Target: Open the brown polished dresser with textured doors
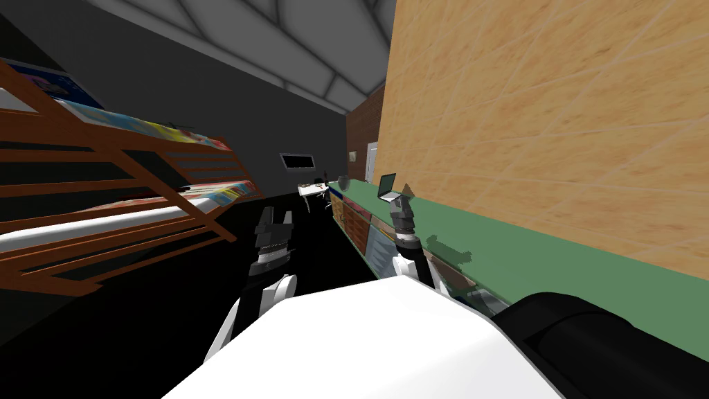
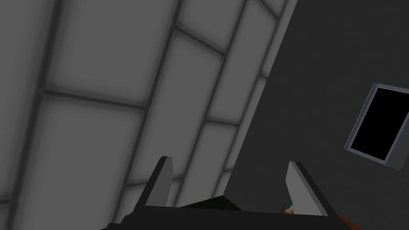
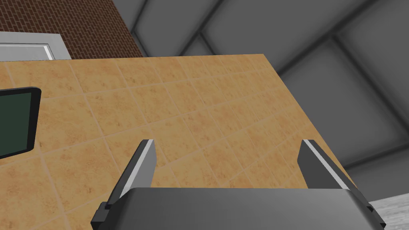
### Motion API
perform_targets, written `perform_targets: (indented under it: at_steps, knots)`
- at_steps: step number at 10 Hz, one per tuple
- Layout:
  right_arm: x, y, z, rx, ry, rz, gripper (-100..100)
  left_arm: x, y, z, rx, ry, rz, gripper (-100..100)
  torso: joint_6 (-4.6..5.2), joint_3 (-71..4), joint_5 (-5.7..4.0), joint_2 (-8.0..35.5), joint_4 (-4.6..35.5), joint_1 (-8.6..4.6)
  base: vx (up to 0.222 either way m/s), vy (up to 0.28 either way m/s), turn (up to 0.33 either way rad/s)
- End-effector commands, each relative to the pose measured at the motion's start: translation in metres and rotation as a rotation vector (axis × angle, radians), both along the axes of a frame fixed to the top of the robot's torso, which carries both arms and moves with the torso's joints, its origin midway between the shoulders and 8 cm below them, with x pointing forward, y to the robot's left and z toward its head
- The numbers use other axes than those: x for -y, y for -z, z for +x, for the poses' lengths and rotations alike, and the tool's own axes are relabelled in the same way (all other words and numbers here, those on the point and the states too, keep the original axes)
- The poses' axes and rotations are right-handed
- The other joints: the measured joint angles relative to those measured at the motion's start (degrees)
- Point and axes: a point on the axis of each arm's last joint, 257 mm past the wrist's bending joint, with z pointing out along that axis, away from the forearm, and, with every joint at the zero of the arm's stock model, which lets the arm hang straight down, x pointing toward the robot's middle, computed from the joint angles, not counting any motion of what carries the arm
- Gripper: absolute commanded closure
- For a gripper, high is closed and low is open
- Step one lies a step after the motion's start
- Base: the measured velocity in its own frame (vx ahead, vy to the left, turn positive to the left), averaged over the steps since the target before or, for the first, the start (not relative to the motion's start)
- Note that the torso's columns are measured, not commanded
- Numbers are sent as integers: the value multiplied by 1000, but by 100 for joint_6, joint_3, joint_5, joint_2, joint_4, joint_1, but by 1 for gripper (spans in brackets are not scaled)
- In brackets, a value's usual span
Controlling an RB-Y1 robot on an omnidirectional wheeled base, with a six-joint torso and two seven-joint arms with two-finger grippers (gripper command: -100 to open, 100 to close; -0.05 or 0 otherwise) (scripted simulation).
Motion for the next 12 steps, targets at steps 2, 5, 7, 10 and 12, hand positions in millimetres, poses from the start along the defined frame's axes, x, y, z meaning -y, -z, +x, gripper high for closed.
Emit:
perform_targets:
  at_steps: [2,5,7,10,12]
  knots:
    - [0,0,0,0,0,0,0,0,0,0,0,0,0,0,0,-1200,0,597,600,0,0,0,0]
    - [0,0,0,0,0,0,0,0,0,0,0,0,0,0,0,-3692,0,1845,1846,0,0,0,0]
    - [0,0,0,0,0,0,0,0,0,0,0,0,0,0,0,-5381,0,2692,2691,0,0,0,0]
    - [-5,6,3,-21,16,-73,-100,0,0,0,0,0,0,0,0,-7919,0,3962,3960,0,8,9,-10]
    - [-9,13,7,-44,48,-161,-100,0,0,0,0,0,0,0,0,-8431,3,4199,4203,11,44,47,-47]
